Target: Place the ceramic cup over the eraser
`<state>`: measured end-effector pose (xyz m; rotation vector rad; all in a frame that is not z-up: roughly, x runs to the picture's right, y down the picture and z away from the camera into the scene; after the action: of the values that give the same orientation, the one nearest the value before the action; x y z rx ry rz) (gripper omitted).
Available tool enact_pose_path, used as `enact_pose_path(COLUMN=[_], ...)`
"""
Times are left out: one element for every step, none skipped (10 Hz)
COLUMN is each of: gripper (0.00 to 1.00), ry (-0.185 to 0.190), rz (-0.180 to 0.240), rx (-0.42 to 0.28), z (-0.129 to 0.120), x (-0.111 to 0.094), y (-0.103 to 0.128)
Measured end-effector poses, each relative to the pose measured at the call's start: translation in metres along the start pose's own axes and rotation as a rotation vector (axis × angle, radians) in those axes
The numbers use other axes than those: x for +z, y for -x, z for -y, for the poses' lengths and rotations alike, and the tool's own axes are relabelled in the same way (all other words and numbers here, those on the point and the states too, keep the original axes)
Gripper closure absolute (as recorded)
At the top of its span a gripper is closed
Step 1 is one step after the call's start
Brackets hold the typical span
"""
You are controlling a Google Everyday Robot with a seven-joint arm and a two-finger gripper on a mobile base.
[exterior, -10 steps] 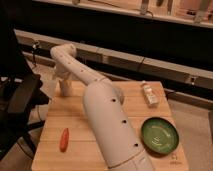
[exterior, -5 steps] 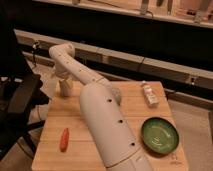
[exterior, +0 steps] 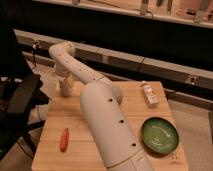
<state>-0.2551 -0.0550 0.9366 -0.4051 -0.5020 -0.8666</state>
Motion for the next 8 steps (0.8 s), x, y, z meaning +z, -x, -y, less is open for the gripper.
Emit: enact_pose_path(gripper=[0.2, 0.2, 0.2, 0.2, 0.2, 0.23, 0.3, 0.42], ry=[-0.002, -0.002, -0.003, -0.003, 0.003, 0.009, 0.009, 0.012], rz=[-0.001, -0.003, -0.005, -0.006, -0.004, 0.005, 0.009, 0.018], rx=[0.011, 0.024, 0.035, 0.043, 0.051, 0.05, 0.047, 0.038], z=[-0.002, -0.003, -0.004, -0.005, -0.007, -0.006, -0.004, -0.001], x=[0.0, 0.001, 0.001, 0.002, 0.003, 0.008, 0.01, 0.013], y=[-0.003, -0.007, -0.01, -0.013, -0.015, -0.016, -0.015, -0.012])
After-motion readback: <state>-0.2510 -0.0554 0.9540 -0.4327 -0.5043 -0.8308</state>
